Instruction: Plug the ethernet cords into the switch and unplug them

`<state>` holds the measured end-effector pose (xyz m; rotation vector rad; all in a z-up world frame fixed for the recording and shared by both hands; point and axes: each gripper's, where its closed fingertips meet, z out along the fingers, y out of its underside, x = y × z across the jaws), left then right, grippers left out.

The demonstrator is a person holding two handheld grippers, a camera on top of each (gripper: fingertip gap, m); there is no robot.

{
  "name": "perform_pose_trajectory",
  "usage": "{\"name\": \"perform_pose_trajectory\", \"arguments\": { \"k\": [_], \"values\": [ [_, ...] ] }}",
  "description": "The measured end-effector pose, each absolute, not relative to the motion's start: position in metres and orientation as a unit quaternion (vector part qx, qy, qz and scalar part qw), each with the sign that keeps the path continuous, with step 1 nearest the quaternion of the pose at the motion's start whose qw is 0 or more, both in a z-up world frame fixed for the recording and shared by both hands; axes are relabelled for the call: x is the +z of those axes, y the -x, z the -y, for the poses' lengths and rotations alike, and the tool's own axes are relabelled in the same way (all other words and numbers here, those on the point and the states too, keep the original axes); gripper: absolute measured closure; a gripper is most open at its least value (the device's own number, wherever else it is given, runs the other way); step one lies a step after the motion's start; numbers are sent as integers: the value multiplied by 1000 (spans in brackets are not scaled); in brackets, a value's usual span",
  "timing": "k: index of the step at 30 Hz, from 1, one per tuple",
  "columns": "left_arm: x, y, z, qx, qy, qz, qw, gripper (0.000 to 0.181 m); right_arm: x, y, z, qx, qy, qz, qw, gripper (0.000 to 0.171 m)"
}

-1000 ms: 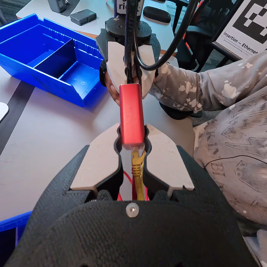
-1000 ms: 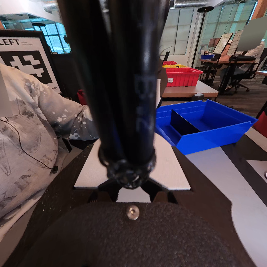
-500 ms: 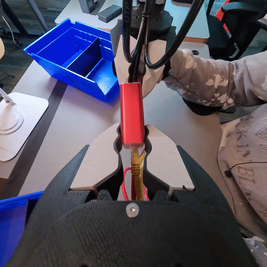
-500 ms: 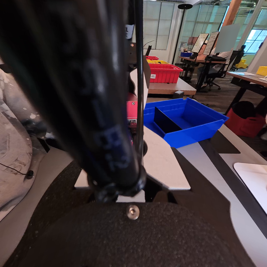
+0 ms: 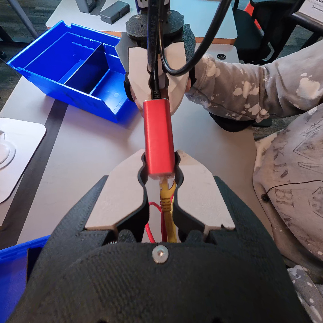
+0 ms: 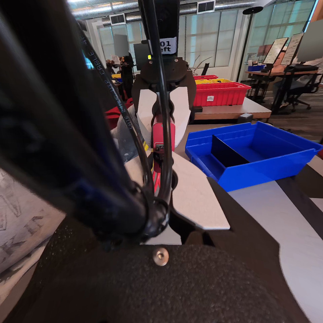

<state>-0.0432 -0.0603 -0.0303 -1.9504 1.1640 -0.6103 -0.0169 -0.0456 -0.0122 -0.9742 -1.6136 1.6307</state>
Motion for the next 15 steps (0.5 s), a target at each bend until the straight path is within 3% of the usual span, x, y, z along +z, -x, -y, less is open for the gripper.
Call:
{"name": "perform_pose_trajectory", "arguments": {
  "k": [1,15],
  "values": [
    [-31,43,61,-241,765,-459,383,153,-12,16,46,620,368,615,319,157],
    [-23,61,46,-153,789,-421,420,153,-5,36,24,541,413,592,431,159]
  ]
}}
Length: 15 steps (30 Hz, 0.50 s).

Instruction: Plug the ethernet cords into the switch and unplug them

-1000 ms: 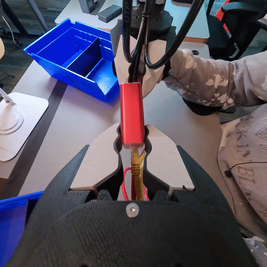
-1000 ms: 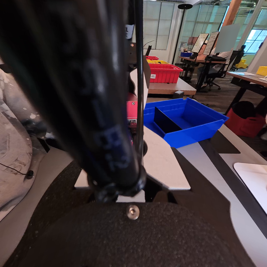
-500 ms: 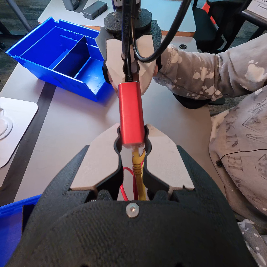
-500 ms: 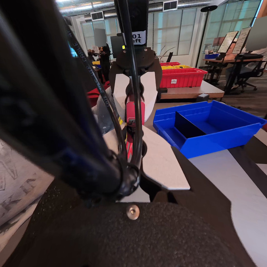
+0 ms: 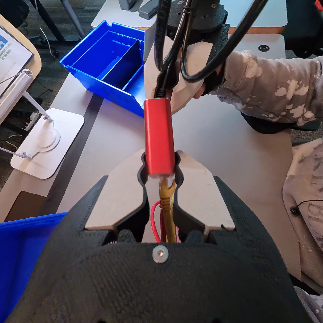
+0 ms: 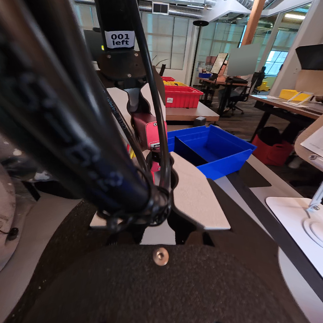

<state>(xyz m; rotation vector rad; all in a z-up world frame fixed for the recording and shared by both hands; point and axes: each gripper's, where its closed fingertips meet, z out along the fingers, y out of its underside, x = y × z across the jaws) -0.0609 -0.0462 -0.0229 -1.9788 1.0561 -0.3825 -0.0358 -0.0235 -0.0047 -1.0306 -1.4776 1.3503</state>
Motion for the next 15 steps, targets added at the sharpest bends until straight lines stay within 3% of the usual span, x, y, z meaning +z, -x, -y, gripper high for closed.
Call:
{"name": "perform_pose_trajectory", "arguments": {
  "k": [6,10,15],
  "values": [
    [-24,66,39,-174,793,-405,420,153,1,29,16,530,421,588,443,159],
    [0,116,45,-191,792,-337,471,153,20,-35,-36,504,455,544,494,159],
    [-2,96,46,-210,778,-371,462,153,12,-49,-69,446,522,522,507,159]
  ]
}}
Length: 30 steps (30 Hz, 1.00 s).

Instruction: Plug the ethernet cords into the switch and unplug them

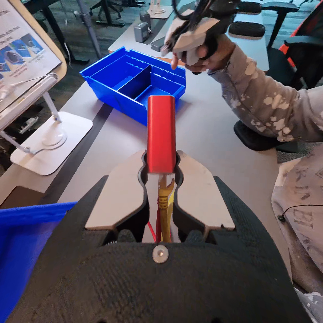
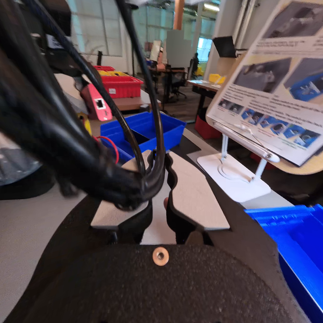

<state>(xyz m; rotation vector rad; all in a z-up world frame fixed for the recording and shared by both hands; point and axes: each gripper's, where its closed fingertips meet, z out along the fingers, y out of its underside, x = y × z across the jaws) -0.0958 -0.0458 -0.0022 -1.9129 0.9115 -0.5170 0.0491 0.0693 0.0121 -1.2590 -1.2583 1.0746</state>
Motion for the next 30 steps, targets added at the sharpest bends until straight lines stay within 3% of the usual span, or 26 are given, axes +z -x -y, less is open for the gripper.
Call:
{"name": "perform_pose_trajectory", "arguments": {
  "k": [7,11,17,30],
  "values": [
    [3,90,50,-210,771,-378,468,153,-6,-78,-108,415,603,475,488,157],
    [4,89,51,-211,768,-381,470,153,-41,-109,-140,318,690,488,430,158],
    [9,86,54,-212,761,-386,476,153,-88,-194,-181,142,781,542,274,159],
    [0,76,50,-214,765,-396,461,153,-119,-250,-175,37,786,617,-18,158]
  ]
}}
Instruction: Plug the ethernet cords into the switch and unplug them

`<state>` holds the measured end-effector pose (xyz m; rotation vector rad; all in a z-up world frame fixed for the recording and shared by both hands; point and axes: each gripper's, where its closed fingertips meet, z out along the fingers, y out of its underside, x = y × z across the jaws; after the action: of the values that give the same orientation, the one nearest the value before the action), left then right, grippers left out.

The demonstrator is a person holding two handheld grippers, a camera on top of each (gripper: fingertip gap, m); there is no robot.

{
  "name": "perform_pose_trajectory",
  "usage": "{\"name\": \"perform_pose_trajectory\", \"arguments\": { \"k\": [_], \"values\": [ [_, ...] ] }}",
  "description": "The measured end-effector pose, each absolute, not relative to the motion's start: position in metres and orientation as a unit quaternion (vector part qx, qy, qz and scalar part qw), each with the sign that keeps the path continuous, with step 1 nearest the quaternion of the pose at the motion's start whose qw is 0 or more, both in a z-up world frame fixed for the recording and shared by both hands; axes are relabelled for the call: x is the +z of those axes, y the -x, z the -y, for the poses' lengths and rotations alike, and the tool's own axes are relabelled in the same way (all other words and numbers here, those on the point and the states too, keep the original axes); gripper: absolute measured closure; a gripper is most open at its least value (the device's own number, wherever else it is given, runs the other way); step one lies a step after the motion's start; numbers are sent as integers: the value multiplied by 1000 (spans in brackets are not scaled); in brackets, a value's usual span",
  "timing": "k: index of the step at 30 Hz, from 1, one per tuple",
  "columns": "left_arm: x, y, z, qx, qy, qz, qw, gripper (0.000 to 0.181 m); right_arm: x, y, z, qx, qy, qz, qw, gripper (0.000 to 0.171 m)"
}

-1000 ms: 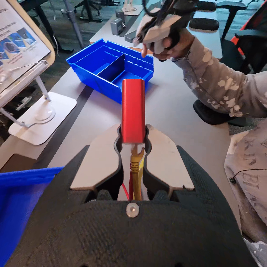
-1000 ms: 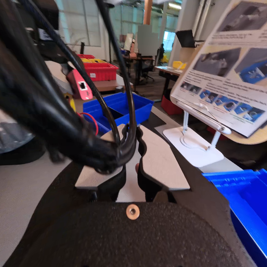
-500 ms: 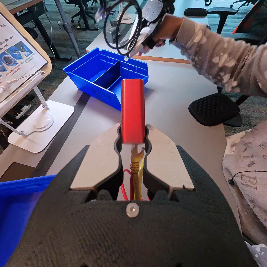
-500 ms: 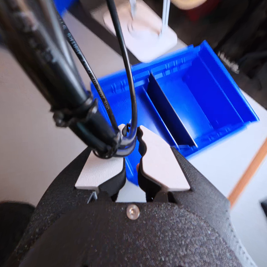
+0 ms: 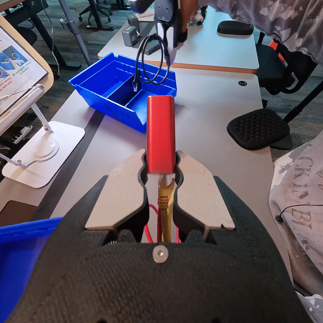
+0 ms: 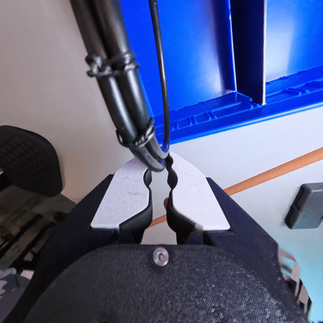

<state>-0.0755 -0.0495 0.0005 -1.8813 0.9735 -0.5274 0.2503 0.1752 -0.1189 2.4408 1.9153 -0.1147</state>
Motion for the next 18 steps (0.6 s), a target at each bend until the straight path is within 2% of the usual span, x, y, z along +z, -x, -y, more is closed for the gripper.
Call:
{"name": "perform_pose_trajectory", "arguments": {
  "k": [10,13,18],
  "values": [
    [5,89,50,-215,765,-381,472,153,-150,-211,-199,-21,-782,-605,151,158],
    [5,96,49,-215,767,-374,476,153,-161,-205,-222,0,-788,-605,115,157],
    [6,98,48,-216,767,-370,478,153,-138,-201,-244,-5,-803,-596,19,135]
  ]
}}
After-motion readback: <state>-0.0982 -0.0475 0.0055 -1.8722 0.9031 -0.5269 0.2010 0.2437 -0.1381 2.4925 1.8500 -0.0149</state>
